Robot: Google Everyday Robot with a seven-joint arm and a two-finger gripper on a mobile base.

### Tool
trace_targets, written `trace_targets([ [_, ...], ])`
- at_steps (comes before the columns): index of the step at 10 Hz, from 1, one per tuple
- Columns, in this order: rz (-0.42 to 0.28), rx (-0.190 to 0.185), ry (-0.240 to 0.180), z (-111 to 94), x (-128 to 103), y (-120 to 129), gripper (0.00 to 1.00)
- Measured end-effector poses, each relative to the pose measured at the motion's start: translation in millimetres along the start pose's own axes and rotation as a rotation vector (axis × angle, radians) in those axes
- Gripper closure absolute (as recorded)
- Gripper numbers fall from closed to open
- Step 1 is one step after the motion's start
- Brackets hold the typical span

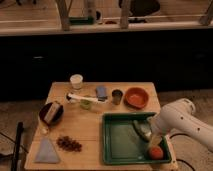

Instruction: Place brush in table surface

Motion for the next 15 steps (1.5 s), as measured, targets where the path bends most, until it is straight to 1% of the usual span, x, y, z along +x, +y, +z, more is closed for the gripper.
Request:
trace_targets([
  [1,-0.013,0.005,0.001,-3.8,-7.0,-2.4,0.20],
  [2,-0.045,0.011,0.009,-17.5,-23.7,-7.9,0.20],
  [3,-0.064,0.010,0.018,-25.0,-32.4,-10.7,0.20],
  [5,-0.105,0.013,0.027,-33.6,-53.6,-17.7,0.20],
  [6,-0.131,0.014,0.040,-37.5,-62.4,-21.7,0.20],
  [8,-0.161,0.016,0.050,-44.6,-73.6,-25.5,0.20],
  [9,-0.187,0.020,0.056,-49.9,-86.3,-29.6,0.20],
  [11,-0.213,0.022,0.068,-52.9,-103.8,-36.4,0.20],
  [12,-0.232,0.017,0.084,-53.3,-120.3,-41.7,0.20],
  [14,-0.258,0.016,0.100,-54.4,-148.3,-50.8,0.20],
  [15,-0.261,0.014,0.111,-56.0,-158.0,-55.1,0.20],
])
